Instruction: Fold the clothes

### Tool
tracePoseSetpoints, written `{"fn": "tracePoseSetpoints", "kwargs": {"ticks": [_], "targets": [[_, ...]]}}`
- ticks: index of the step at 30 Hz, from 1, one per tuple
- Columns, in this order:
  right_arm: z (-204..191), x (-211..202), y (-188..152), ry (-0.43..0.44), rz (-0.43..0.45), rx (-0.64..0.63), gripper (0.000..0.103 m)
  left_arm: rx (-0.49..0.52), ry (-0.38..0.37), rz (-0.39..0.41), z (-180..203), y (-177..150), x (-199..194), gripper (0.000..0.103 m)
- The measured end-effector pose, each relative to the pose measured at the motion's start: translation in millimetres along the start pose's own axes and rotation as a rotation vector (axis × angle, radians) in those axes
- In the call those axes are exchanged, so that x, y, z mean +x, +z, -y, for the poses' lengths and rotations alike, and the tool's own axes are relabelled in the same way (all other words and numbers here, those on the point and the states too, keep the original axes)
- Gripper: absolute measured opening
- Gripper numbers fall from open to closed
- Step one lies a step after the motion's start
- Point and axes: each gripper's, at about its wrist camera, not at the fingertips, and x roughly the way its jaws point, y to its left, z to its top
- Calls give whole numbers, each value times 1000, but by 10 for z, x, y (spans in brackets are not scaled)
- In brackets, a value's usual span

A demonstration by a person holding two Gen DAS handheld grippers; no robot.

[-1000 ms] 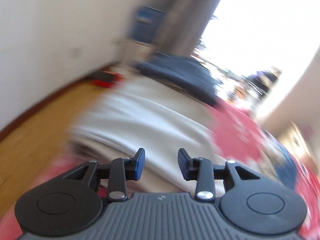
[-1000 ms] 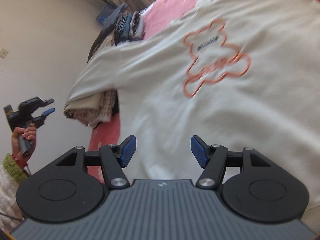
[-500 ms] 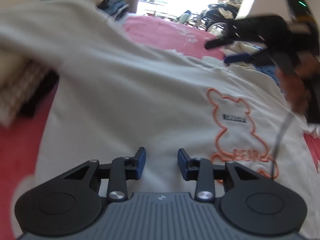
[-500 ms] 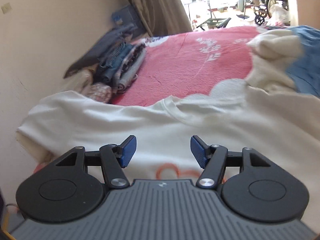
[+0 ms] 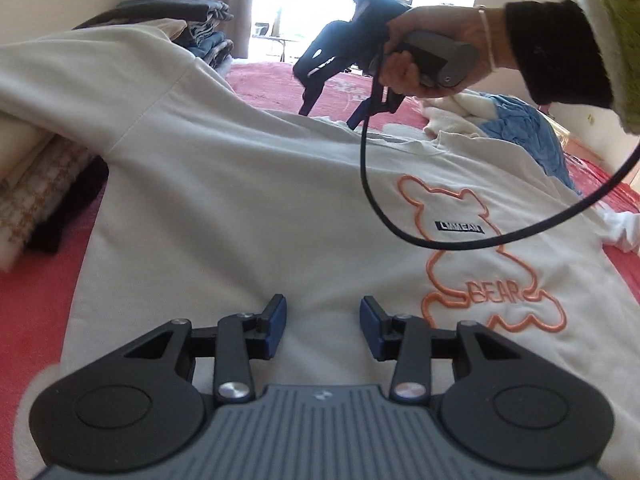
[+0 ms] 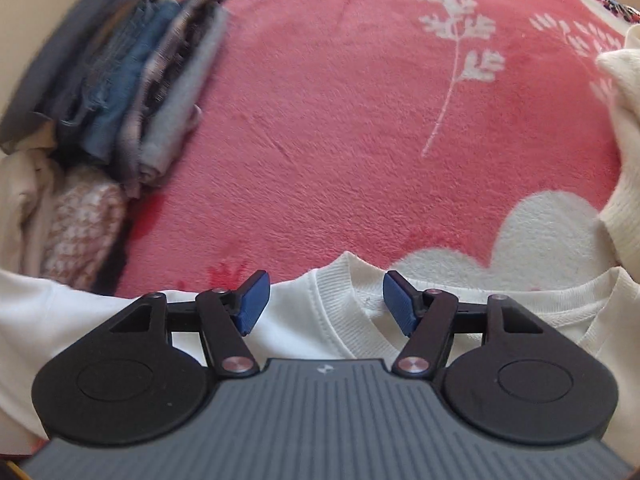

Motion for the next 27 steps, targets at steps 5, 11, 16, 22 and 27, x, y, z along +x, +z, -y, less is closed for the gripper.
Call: {"fn": "tracePoseSetpoints", "kwargs": {"ticks": [5,11,16,22,27], "targets": [[-122,41,-61,-77,14,-76,9,-33,-8,-1,-34,18,11,42],[-151,97,-87,-95,131,-114,4,-21,-4,11,-8,-15,32,42],[-49,131,-105,-47,201,-118,7,15,12,20,65,-31,24,43],[633,-508,16,149,302,96,32,25,26,24,111,-34,25,43],[1304,-1380,-279,74,422,107,33,19,37,21,129,-28,13,44]]}}
